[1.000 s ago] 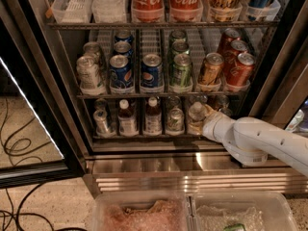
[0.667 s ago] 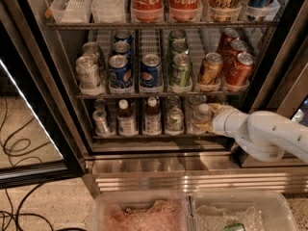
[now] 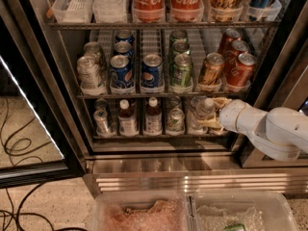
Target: Pick water bottle from bottom shelf of fridge
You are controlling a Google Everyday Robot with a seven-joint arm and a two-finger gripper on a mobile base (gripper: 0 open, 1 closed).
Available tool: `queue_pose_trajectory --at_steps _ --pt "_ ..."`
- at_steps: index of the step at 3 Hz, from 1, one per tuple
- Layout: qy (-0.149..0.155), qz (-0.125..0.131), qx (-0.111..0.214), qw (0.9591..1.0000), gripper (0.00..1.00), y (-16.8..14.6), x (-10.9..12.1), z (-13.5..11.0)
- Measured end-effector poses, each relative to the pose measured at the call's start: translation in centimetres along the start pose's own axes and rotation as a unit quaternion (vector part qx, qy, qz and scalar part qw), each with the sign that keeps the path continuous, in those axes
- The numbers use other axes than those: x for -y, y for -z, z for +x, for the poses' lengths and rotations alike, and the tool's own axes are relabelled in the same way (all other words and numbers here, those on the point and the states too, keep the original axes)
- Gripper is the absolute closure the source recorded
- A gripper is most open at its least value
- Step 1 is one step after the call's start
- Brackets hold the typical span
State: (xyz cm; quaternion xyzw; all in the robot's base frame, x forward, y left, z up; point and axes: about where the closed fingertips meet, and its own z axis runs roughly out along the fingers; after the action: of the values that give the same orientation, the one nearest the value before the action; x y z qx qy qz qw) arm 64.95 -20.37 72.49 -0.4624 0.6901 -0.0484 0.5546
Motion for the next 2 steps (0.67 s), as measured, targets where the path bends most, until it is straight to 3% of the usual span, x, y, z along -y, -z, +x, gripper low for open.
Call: queue_pose_trajectory --at_steps 1,2 --pt "0.001 -0.022 0.022 0.9995 1.0 1.1 -0.08 -1.71" --pt "0.001 -0.022 0.022 0.9995 1.0 1.1 -0.08 -1.71"
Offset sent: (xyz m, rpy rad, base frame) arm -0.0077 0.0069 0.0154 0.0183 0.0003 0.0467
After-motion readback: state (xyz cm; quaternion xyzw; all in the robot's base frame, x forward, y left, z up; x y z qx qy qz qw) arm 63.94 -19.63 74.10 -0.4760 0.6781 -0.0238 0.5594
